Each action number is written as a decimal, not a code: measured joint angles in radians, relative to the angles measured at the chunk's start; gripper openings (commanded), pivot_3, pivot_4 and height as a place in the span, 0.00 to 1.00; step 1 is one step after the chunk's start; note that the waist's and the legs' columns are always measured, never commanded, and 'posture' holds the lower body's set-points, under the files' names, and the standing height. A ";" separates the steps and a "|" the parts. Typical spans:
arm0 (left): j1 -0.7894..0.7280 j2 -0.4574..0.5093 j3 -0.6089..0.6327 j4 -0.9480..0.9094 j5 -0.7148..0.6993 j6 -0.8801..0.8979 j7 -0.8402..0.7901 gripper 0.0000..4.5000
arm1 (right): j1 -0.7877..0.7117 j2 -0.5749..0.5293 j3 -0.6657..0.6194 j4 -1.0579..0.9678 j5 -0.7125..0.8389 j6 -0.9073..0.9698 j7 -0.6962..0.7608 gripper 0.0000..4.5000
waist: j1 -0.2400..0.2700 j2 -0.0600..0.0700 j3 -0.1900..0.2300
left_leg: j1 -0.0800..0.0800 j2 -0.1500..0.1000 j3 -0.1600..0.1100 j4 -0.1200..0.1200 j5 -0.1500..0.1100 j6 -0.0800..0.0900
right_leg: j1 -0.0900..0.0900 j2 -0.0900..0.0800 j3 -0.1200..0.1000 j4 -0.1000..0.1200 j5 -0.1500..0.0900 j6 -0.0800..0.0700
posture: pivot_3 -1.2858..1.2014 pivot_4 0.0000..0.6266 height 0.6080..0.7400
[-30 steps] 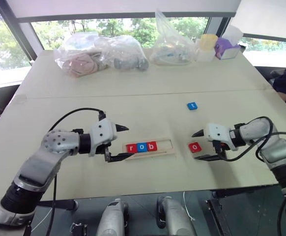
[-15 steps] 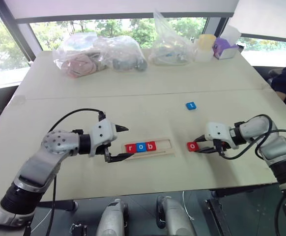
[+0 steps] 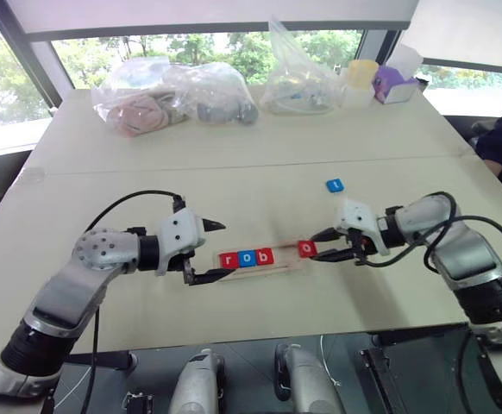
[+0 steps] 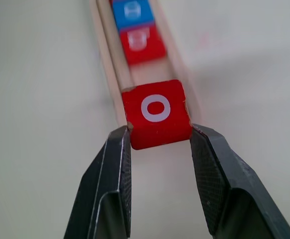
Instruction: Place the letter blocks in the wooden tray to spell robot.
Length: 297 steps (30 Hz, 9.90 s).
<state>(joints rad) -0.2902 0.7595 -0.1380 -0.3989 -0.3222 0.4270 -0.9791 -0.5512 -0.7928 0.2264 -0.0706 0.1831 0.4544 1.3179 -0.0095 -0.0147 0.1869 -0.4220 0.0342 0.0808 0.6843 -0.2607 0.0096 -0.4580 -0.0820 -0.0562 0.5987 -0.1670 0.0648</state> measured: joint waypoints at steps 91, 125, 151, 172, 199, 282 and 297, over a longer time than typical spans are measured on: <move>0.000 -0.020 -0.002 -0.049 0.008 0.049 0.044 1.00 | -0.080 0.094 0.154 0.066 -0.180 -0.060 -0.036 0.25 | -0.001 0.000 0.000 | -0.001 0.000 0.002 0.000 0.000 0.000 | -0.001 0.000 0.000 0.000 0.000 0.000 | 0.52 0.24 1.00; -0.001 -0.027 -0.005 -0.048 0.009 0.048 0.044 1.00 | -0.162 0.122 0.072 0.219 -0.246 -0.180 -0.258 0.99 | -0.002 0.000 0.000 | -0.002 -0.001 0.003 0.000 0.000 0.000 | -0.001 0.000 0.000 0.000 0.000 0.000 | 0.52 0.24 1.00; -0.005 -0.030 -0.005 -0.048 0.009 0.048 0.039 1.00 | -0.030 0.135 0.080 0.037 -0.236 -0.091 -0.253 0.99 | -0.001 0.000 0.000 | -0.002 0.000 0.002 0.000 0.000 0.000 | -0.001 0.000 0.000 0.001 0.000 0.000 | 0.52 0.24 1.00; -0.016 -0.033 -0.007 -0.047 0.011 0.047 0.037 1.00 | -0.170 0.299 -0.177 0.323 -0.296 0.156 -0.835 0.99 | -0.002 0.000 0.000 | -0.002 0.000 0.003 0.000 0.001 -0.001 | -0.001 0.000 0.000 0.001 0.001 0.001 | 0.52 0.24 1.00; -0.018 -0.033 -0.007 -0.048 0.013 0.049 0.038 1.00 | -0.376 0.462 -0.324 0.824 -0.160 0.144 -1.052 0.27 | -0.006 0.001 -0.001 | -0.002 -0.001 0.002 -0.001 0.001 -0.001 | 0.000 0.001 0.000 0.001 0.002 0.002 | 0.52 0.24 1.00; -0.055 -0.063 -0.041 0.000 0.029 0.020 0.025 1.00 | 0.176 -0.116 -0.084 0.160 -0.003 -0.134 -0.089 0.26 | 0.022 0.001 0.000 | -0.003 -0.001 0.001 0.000 0.001 -0.001 | -0.002 0.001 0.000 -0.002 0.000 0.000 | 0.52 0.24 1.00; -0.055 -0.064 -0.041 0.001 0.030 0.016 0.025 1.00 | 0.004 -0.045 0.039 -0.053 0.005 -0.056 0.005 0.26 | 0.023 0.001 0.000 | -0.003 -0.001 0.000 0.000 0.001 -0.001 | -0.001 0.001 0.000 -0.001 0.000 0.000 | 0.52 0.24 1.00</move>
<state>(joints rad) -0.3453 0.6958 -0.1791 -0.3980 -0.2918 0.4432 -0.9540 -0.5473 -0.8374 0.2652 -0.1237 0.1877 0.3983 1.3229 0.0139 -0.0139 0.1873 -0.4247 0.0332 0.0806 0.6844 -0.2597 0.0085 -0.4595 -0.0814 -0.0566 0.5974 -0.1668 0.0645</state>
